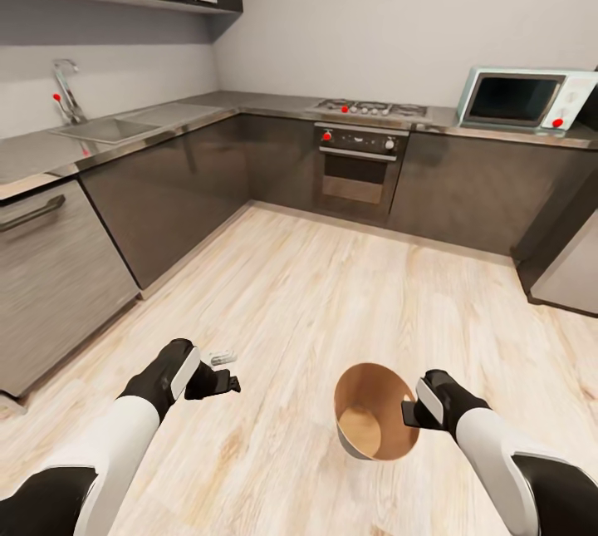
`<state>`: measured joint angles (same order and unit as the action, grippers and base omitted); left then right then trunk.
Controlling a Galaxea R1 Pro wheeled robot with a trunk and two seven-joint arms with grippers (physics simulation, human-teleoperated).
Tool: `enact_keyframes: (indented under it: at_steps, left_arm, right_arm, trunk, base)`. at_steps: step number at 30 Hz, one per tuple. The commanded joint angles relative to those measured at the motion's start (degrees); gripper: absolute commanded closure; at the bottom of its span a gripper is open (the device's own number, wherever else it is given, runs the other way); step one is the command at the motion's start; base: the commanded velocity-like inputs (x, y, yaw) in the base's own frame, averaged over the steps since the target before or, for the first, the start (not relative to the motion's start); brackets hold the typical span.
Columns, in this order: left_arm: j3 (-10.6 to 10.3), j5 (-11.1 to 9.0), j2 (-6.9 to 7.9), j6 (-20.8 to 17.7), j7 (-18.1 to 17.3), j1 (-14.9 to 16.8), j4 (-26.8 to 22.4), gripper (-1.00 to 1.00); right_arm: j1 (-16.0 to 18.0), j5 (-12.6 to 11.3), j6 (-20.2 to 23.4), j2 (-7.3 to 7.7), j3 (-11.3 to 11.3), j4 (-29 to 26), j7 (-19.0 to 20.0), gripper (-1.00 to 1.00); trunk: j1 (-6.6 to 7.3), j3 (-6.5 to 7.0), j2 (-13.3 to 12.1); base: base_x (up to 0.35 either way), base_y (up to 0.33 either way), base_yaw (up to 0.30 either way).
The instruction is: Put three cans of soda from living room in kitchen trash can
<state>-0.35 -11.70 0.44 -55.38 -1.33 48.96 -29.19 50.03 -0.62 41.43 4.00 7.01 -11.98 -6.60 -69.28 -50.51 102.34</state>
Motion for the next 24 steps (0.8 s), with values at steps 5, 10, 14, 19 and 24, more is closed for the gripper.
enact_keyframes:
  at_steps: [5,10,14,19,24]
  left_arm:
    - [0.0,0.01,-0.05,0.0,0.0,0.0,-0.01,-1.0]
    - [0.0,0.01,-0.08,0.0,0.01,0.0,0.01,-1.0]
    - [0.0,0.01,-0.09,0.0,0.01,0.0,0.01,-1.0]
    - [0.0,0.01,-0.09,0.0,0.01,0.0,0.01,-1.0]
    - [-0.66,-0.23,0.57,0.65,0.01,-0.66,0.66,-1.0]
  right_arm:
    - [-0.75,-0.61,-2.35,0.01,0.29,0.1,0.75,1.0]
    - [-1.06,-0.61,-2.86,-0.01,0.28,0.11,1.03,1.0]
    - [-1.35,-0.61,-2.92,0.01,0.3,0.11,1.11,1.0]
    - [-1.7,-0.61,-2.99,0.02,0.32,0.11,1.14,1.0]
    - [-2.71,0.38,-3.75,-0.66,-1.18,-0.5,1.43,1.0]
  trunk:
    - [1.11,0.91,-2.02]
    - [2.2,1.8,-4.02]
    - [3.08,2.52,-5.63]
    - [4.18,3.42,-7.63]
    - [4.83,3.95,-8.82]
  base:
    - [0.0,0.0,0.0]
    - [0.0,0.0,0.0]
    - [0.0,0.0,0.0]
    - [0.0,0.0,0.0]
    - [0.0,0.0,0.0]
